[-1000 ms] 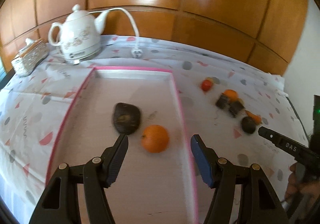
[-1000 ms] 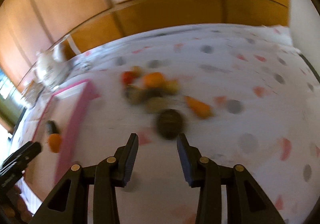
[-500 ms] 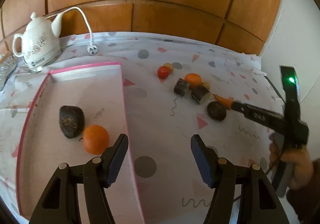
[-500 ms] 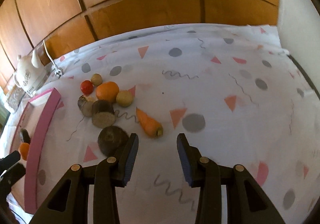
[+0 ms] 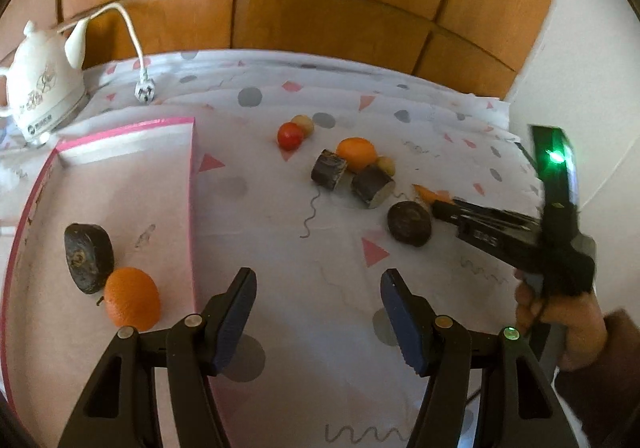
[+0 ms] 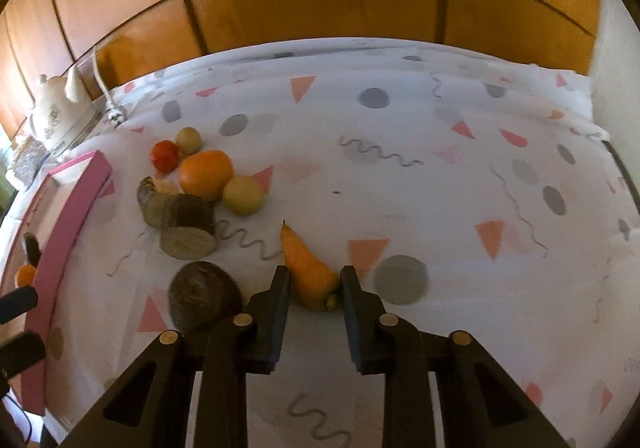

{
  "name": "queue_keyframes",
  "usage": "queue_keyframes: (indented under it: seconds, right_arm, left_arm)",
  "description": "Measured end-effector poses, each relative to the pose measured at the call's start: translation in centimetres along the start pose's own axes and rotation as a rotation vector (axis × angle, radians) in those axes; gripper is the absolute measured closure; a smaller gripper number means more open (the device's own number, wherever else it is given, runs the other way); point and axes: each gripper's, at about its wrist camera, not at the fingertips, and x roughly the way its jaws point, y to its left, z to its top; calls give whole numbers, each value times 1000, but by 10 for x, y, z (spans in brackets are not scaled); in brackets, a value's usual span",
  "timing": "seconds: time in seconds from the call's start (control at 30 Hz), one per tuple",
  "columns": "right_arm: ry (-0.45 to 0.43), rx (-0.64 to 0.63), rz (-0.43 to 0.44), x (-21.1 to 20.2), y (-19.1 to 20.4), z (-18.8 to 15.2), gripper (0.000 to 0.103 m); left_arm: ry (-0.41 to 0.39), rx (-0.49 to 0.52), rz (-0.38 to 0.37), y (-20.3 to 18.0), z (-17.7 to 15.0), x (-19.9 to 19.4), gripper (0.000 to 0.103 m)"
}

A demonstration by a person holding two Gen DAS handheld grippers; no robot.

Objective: Organize fruits
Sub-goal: 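Reach the right tool to the carrot and close on it, then grasp the cut brown root slice with the left tool and lift it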

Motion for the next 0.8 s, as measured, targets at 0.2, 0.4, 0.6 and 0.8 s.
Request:
queue_keyframes:
  seconds: [0.2,0.4,0.6,0.8]
  right_arm:
    - [-42,38,-9,-4,-6,-9,78]
    - [-50,46,-11,-4,-6,-9,78]
    - [-53,48,-7,-4,-7,-10,77]
    - [-58,55,1,-3,-8,-10,77]
  left_arm:
    - [15,-30,15,1,14,18,43]
    - [-8,4,56,-5,36,36,46]
    - [10,17,49,-8,56,61,47]
    - [31,36,39,-8,71,81,48]
